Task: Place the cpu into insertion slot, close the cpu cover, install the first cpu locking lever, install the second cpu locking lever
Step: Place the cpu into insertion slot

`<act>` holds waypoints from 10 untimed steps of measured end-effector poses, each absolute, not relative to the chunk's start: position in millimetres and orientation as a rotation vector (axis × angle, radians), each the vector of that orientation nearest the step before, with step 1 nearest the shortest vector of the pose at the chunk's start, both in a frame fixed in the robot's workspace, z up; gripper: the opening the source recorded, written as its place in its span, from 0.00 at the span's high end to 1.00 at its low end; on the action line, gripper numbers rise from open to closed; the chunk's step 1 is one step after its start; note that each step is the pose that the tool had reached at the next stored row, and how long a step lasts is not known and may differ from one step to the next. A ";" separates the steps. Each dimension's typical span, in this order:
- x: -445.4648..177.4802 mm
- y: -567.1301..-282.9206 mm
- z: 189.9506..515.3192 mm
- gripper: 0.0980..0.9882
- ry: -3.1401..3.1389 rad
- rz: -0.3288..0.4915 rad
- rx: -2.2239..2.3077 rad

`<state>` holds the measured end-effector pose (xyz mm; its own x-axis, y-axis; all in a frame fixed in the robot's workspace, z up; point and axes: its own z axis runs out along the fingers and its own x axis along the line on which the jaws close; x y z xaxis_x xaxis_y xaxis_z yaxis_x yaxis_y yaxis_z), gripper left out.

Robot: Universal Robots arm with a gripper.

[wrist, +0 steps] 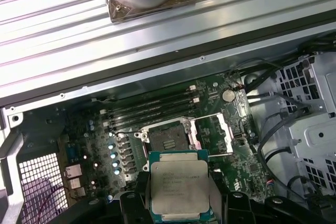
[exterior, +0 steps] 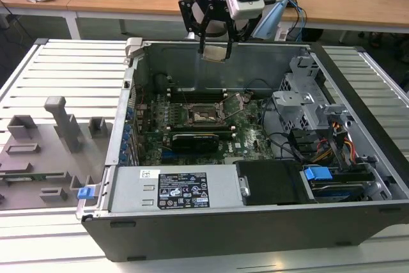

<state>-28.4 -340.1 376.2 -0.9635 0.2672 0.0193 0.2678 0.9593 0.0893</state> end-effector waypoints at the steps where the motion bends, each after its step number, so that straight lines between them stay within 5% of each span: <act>1: -28.4 -340.1 376.2 0.51 -3.102 -0.143 -0.428; 10: -28.5 -340.1 376.1 0.51 -3.096 -0.143 -0.476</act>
